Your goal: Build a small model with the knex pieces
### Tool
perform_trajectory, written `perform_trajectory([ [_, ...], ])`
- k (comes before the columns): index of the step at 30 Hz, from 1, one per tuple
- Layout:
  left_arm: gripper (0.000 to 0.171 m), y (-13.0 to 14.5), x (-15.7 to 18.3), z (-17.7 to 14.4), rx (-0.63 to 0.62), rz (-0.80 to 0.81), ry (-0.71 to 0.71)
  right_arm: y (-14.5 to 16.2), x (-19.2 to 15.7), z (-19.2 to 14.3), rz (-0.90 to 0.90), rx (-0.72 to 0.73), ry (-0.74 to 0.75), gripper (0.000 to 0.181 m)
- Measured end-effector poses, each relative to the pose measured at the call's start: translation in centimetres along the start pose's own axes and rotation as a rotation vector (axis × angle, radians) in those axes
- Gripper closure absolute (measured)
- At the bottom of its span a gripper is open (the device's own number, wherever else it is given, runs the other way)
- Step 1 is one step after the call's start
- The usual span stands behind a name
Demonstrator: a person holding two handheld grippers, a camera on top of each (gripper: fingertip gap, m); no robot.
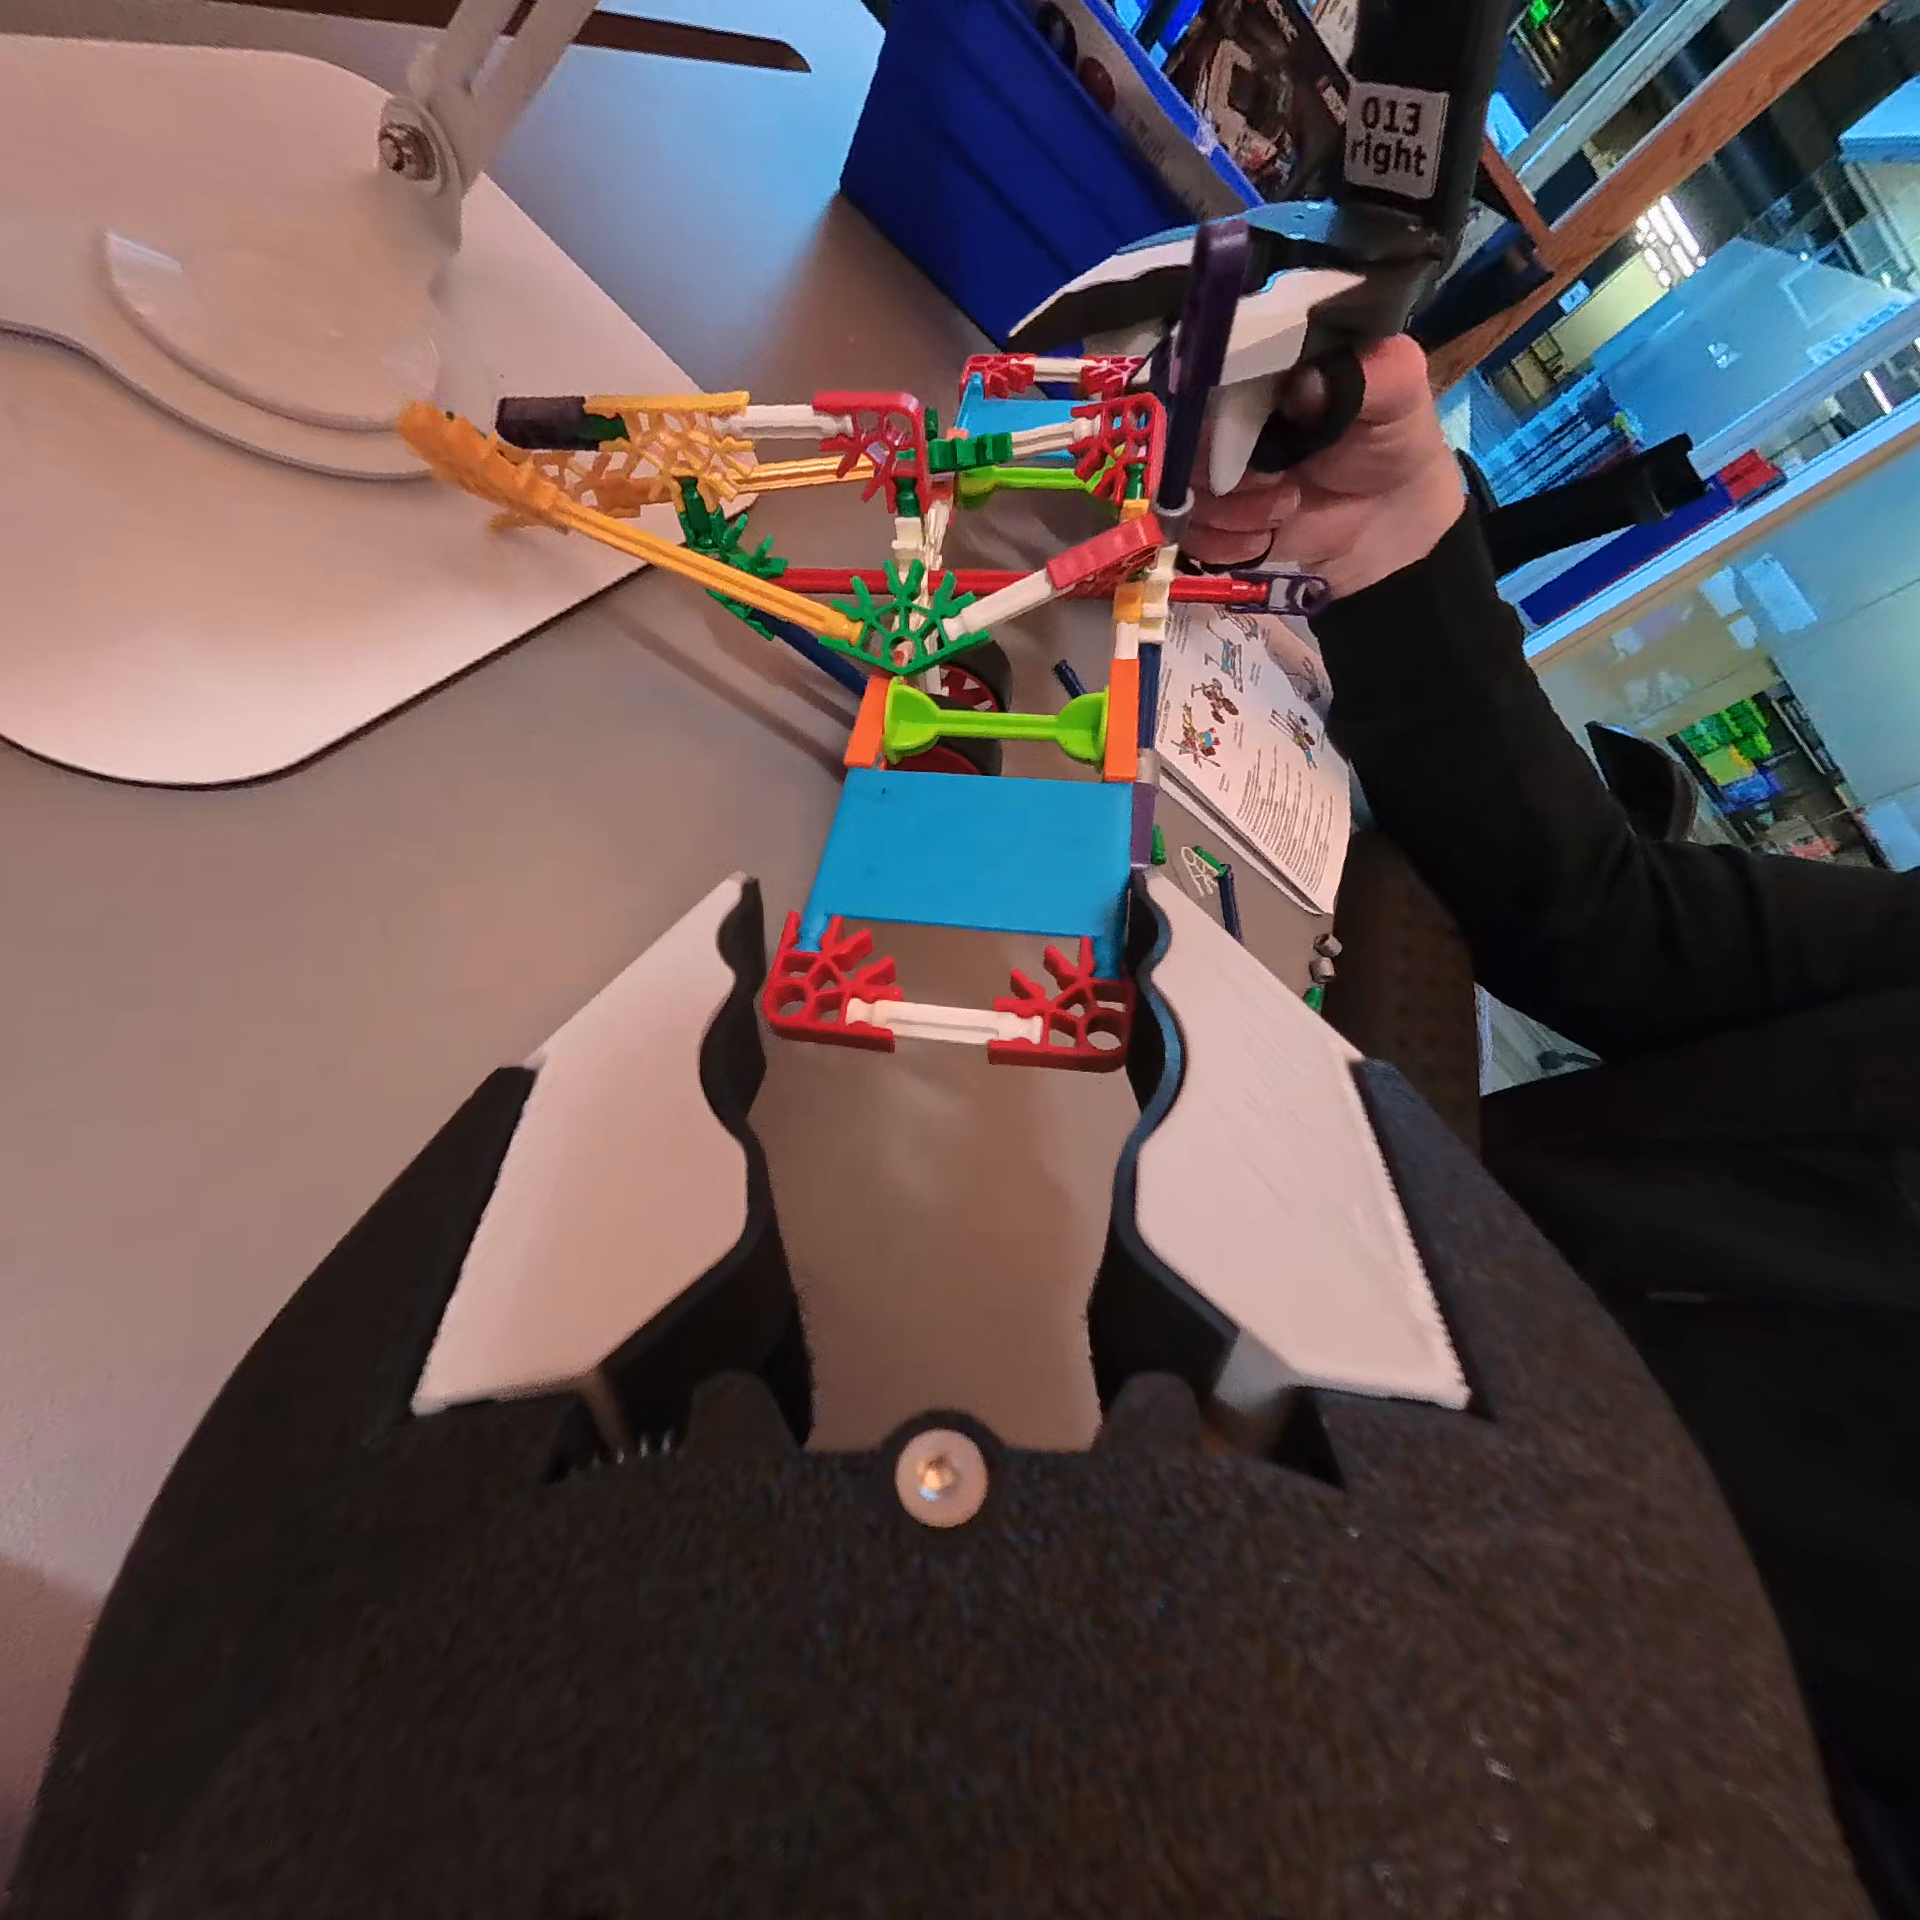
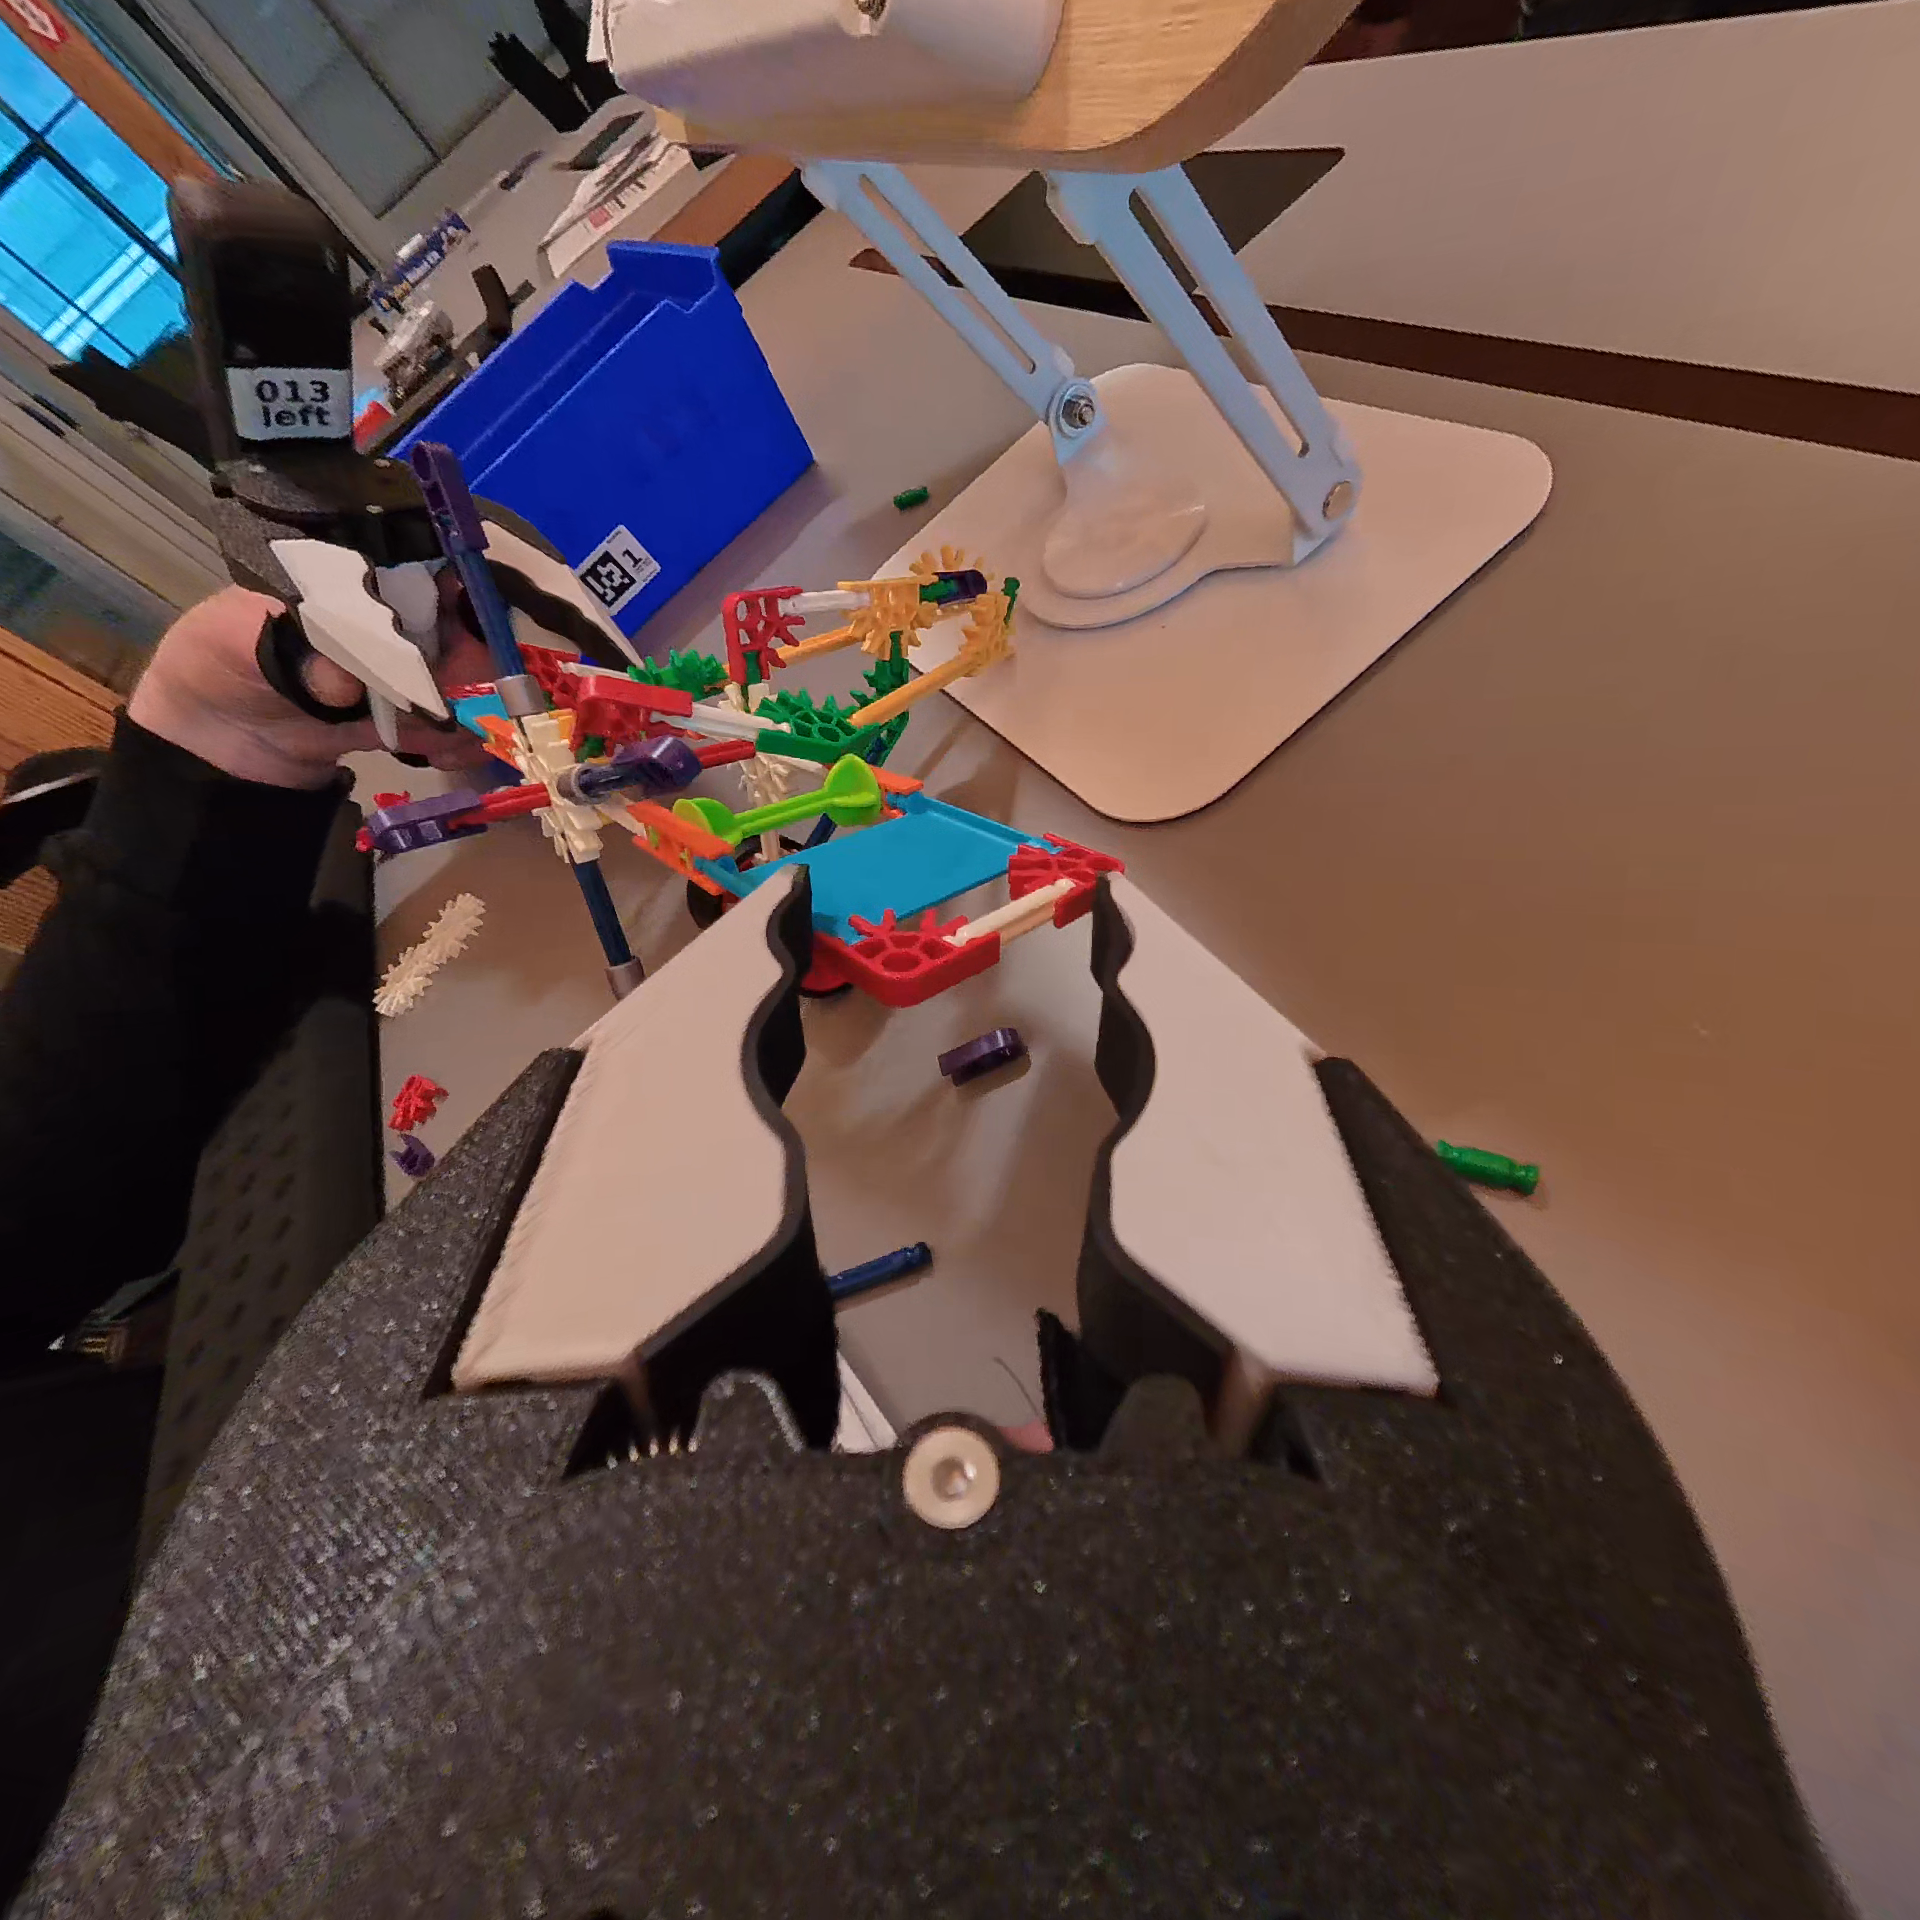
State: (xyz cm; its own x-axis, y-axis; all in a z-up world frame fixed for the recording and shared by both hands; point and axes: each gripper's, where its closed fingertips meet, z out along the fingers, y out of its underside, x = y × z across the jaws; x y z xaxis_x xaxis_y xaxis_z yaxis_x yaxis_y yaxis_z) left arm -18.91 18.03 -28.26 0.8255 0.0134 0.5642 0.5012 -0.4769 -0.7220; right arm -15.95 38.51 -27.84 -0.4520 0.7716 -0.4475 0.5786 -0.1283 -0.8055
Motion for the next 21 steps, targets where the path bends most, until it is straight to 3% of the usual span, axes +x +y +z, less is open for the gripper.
perform_trajectory([
  [13,0.089,-1.0,1.1,0.0,0.009,0.185,-0.105,-1.4,0.3,-1.6,-0.127,0.018,0.113,0.127],
  [21,0.076,-4.6,2.9,-2.2,0.168,0.375,-0.247,-3.6,-1.1,-4.7,-0.381,0.026,0.445,0.126],
])
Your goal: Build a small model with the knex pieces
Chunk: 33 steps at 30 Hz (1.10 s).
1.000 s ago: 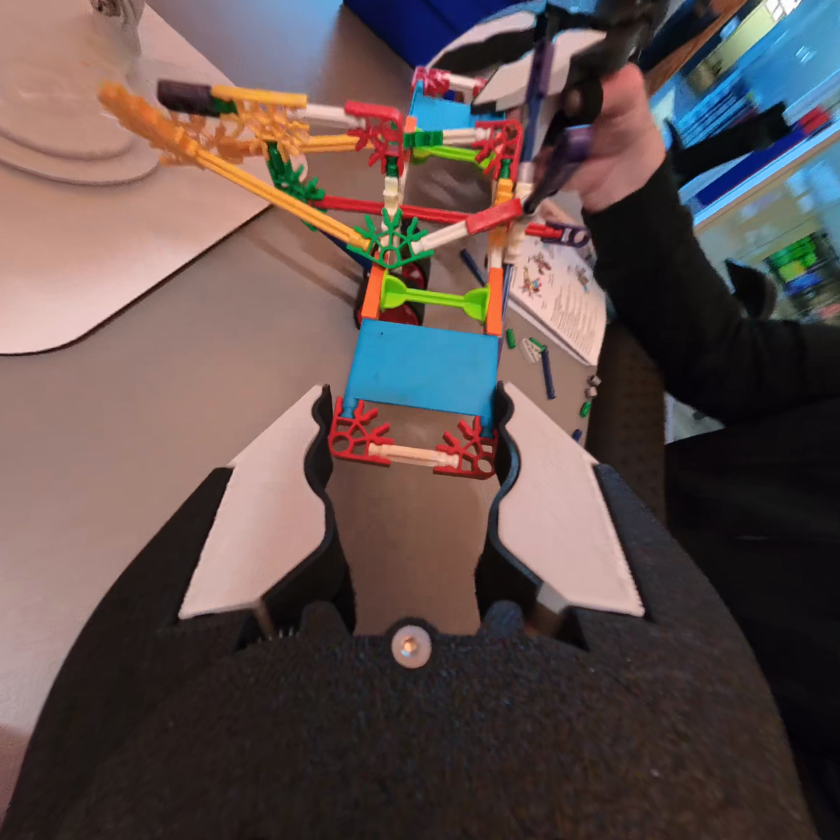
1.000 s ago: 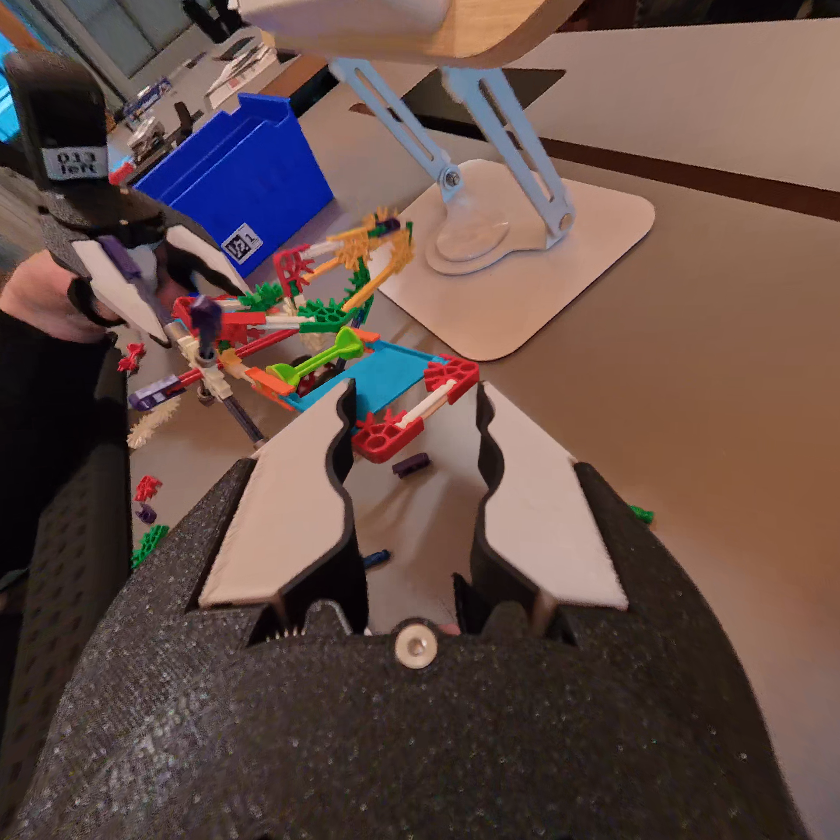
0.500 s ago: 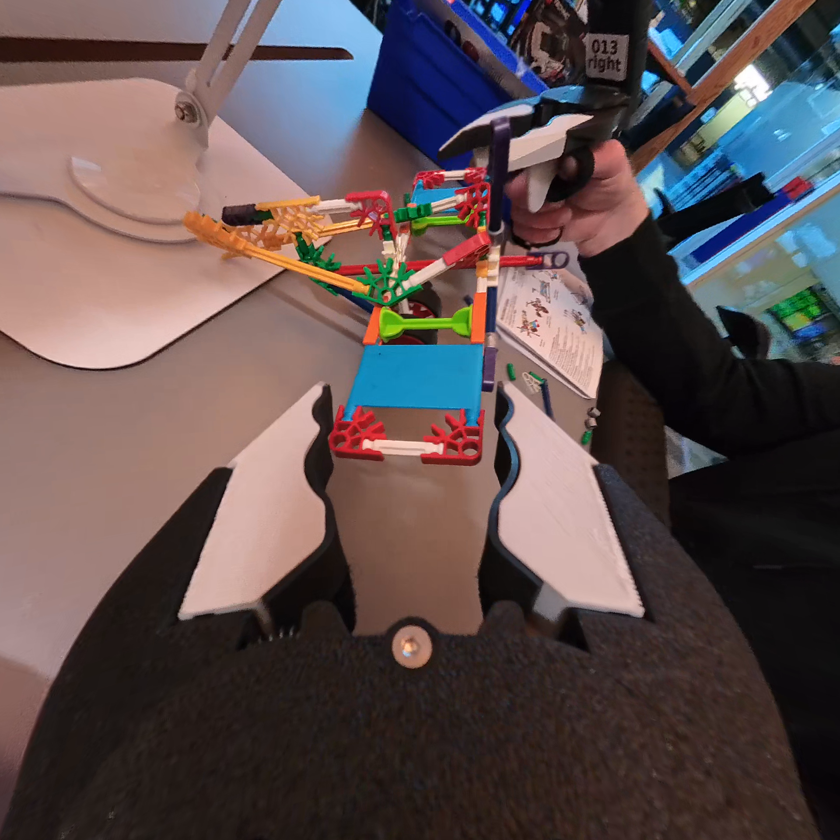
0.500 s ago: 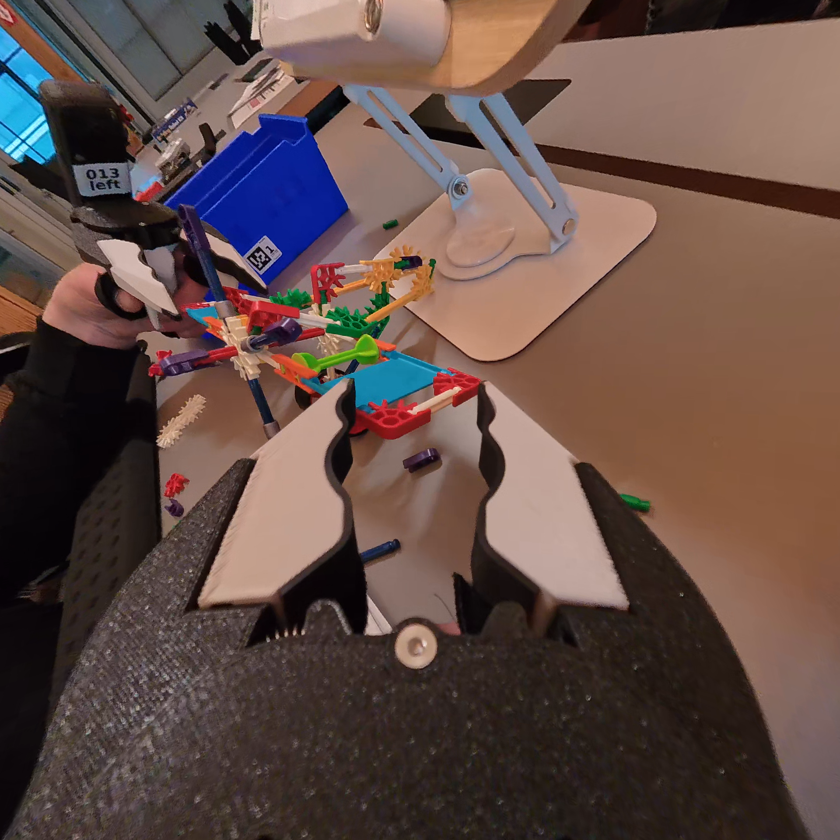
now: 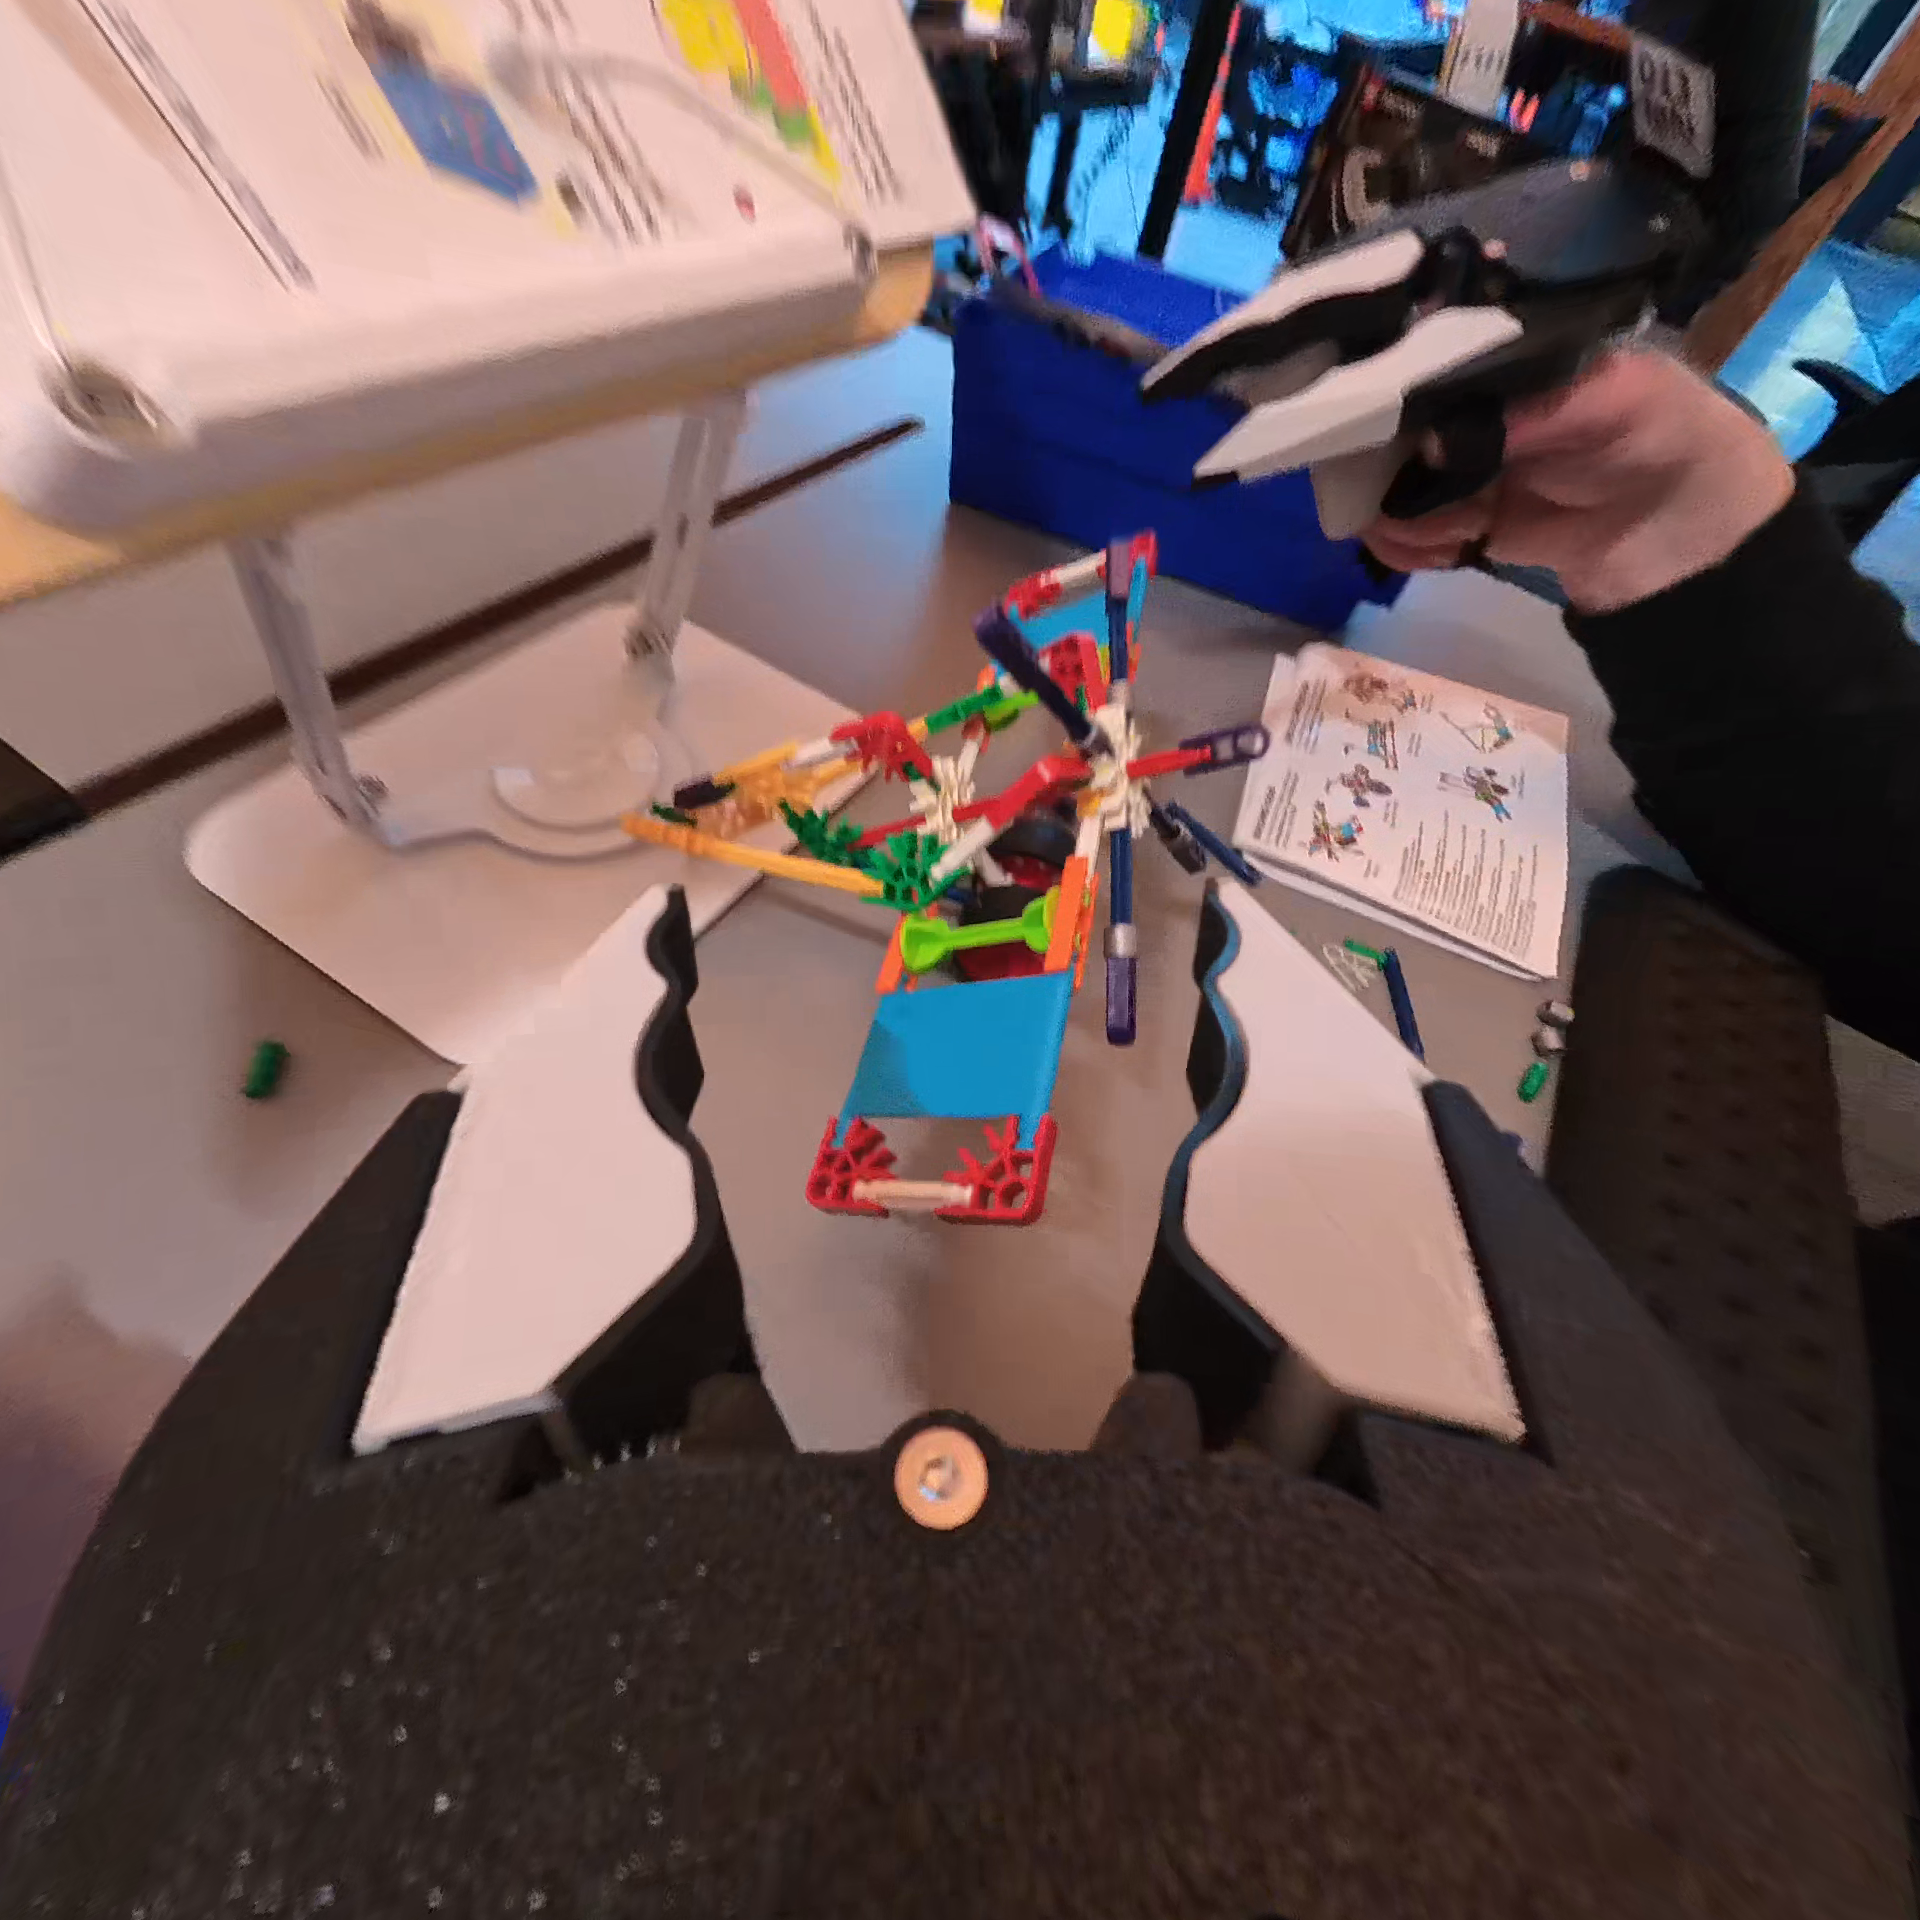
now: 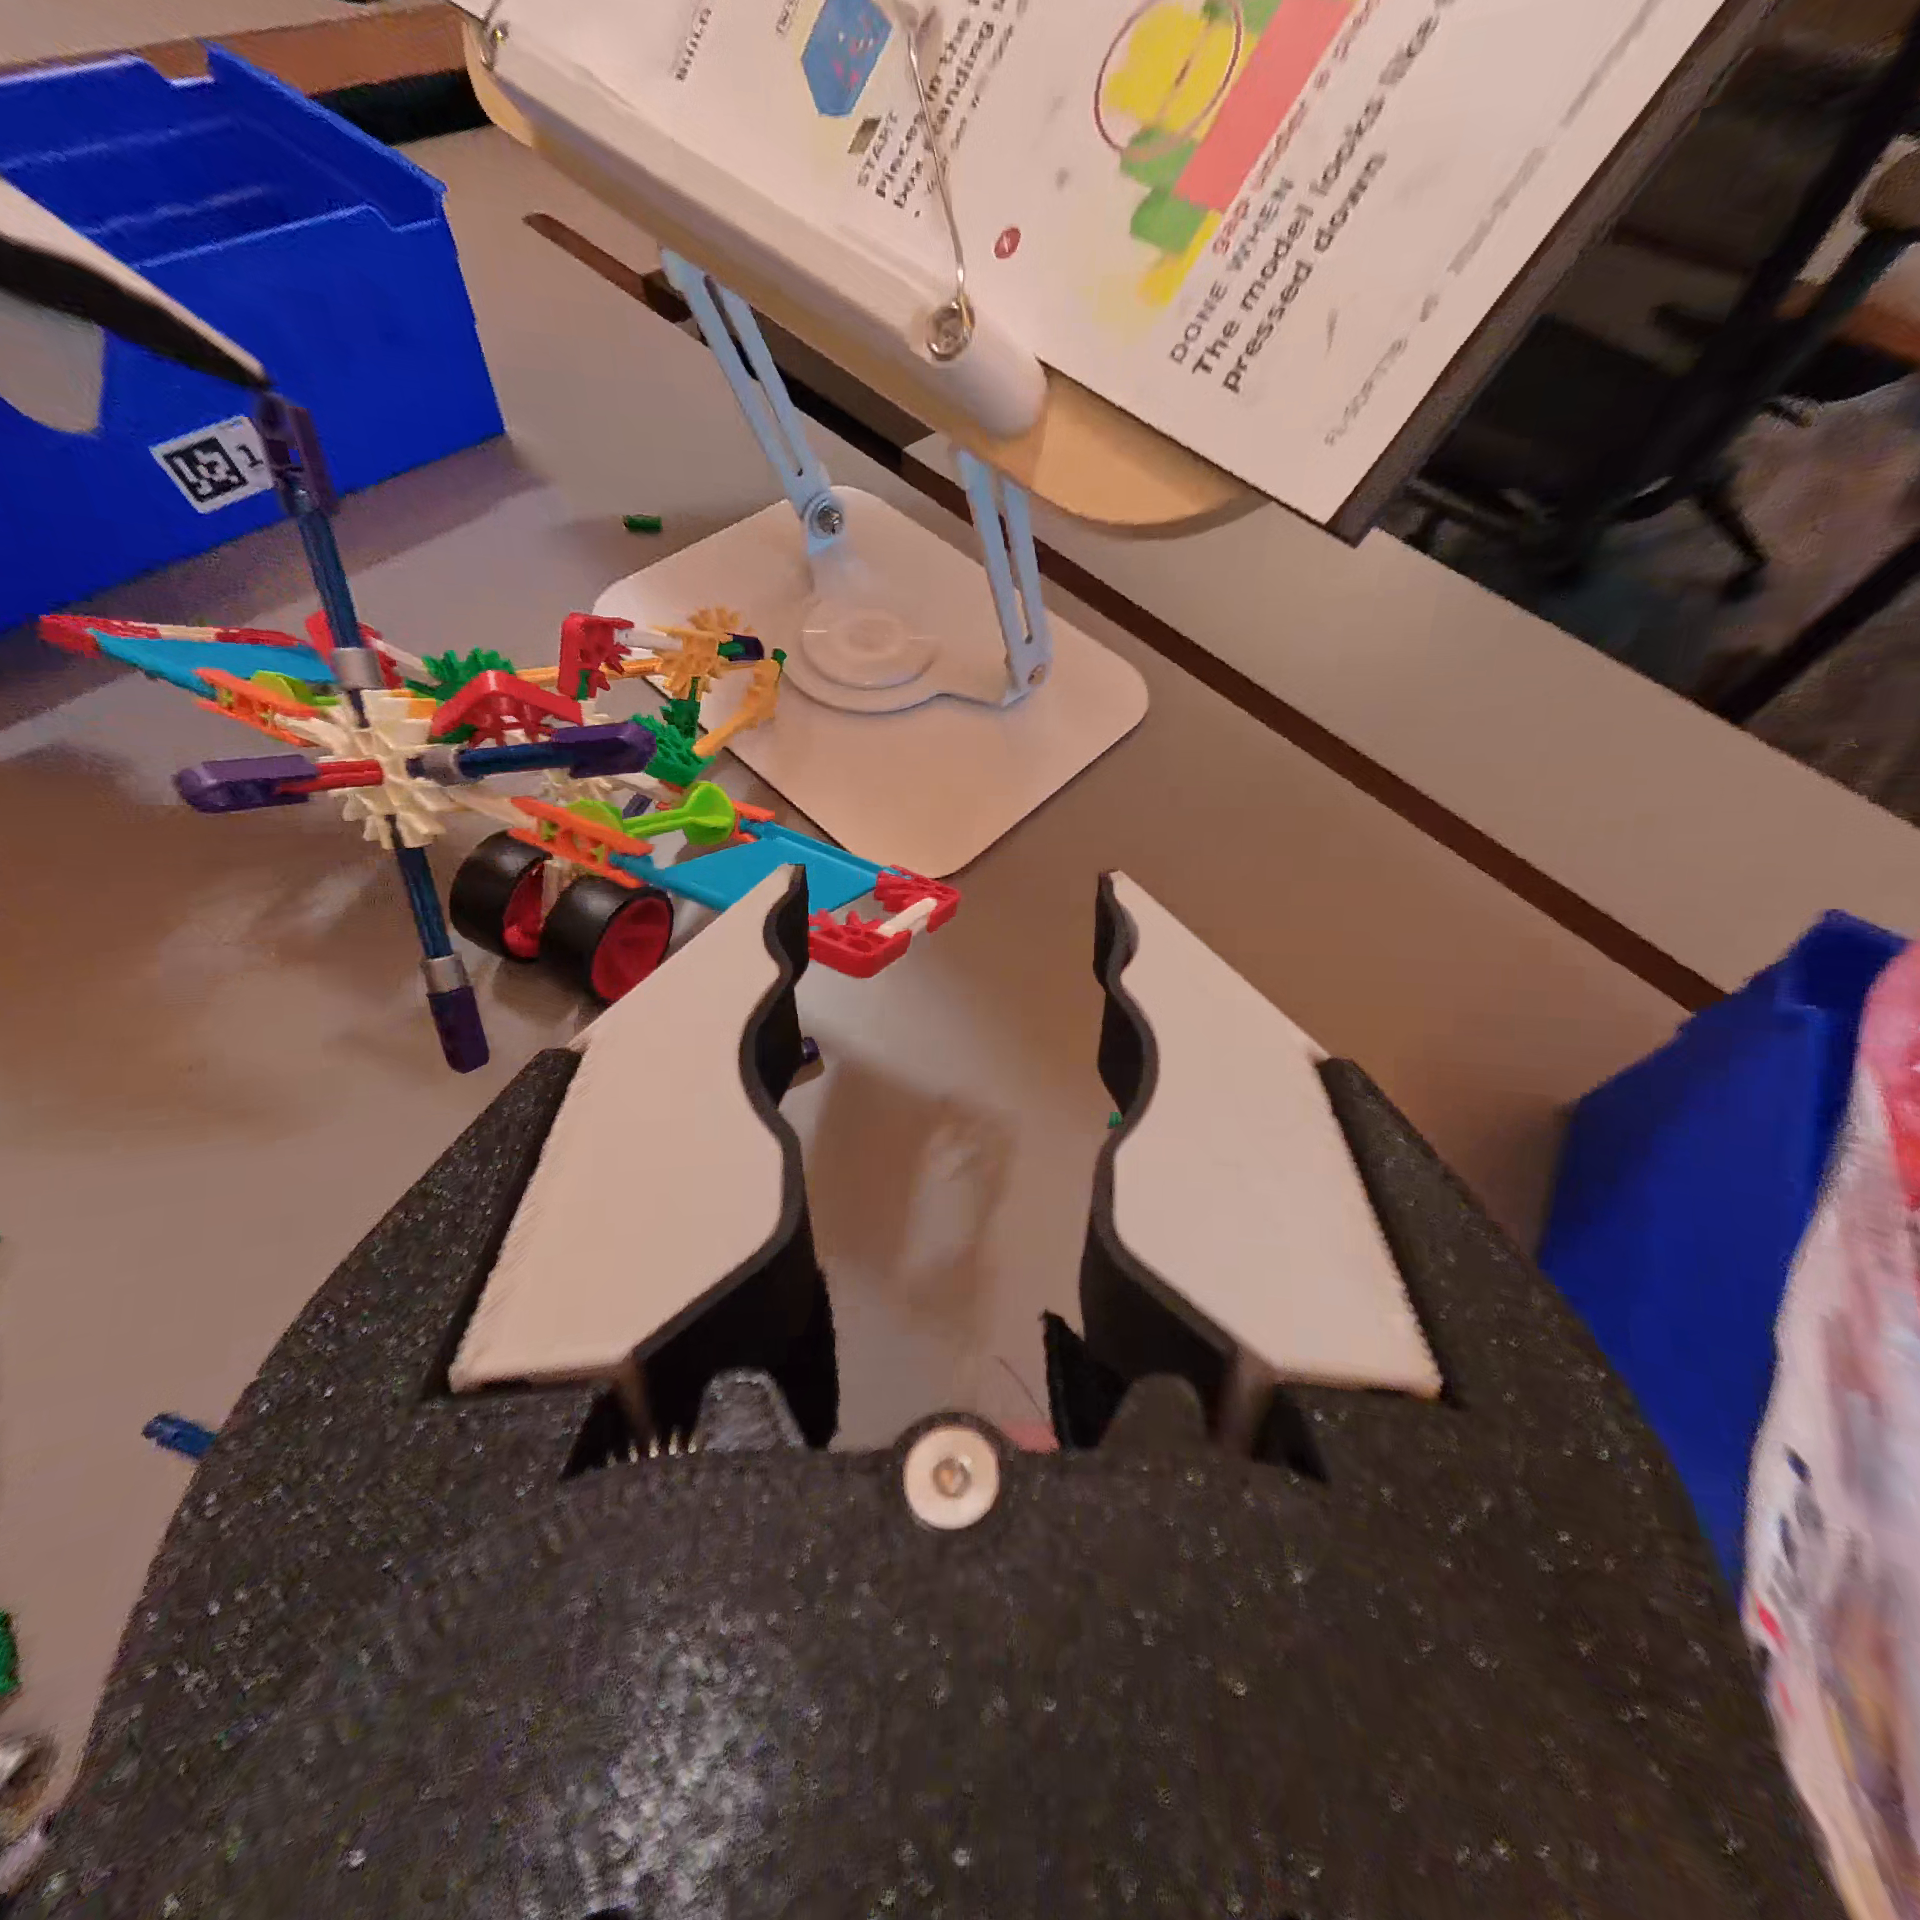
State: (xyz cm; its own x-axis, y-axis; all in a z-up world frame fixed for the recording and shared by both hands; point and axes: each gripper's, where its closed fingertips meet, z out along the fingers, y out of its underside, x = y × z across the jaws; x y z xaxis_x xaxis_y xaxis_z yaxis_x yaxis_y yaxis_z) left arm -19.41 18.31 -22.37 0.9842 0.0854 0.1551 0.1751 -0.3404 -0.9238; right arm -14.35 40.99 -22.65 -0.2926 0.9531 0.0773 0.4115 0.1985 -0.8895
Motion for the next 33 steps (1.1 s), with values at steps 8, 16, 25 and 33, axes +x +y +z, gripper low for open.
perform_trajectory([
  [8,0.064,-3.8,2.7,-3.5,0.168,0.146,-0.145,0.4,-4.4,-7.8,-0.099,0.030,0.099,0.119],
  [16,0.066,1.9,8.6,-6.8,0.026,0.281,-0.211,3.6,-9.7,-12.0,-0.069,0.050,0.096,0.113],
  [25,0.074,11.0,11.1,-7.7,-0.207,0.346,-0.239,8.8,-17.2,-10.9,-0.132,-0.040,0.011,0.113],
  [33,0.078,14.2,10.6,-6.5,-0.237,0.353,-0.284,12.0,-21.0,-7.6,-0.186,-0.103,0.005,0.113],
])
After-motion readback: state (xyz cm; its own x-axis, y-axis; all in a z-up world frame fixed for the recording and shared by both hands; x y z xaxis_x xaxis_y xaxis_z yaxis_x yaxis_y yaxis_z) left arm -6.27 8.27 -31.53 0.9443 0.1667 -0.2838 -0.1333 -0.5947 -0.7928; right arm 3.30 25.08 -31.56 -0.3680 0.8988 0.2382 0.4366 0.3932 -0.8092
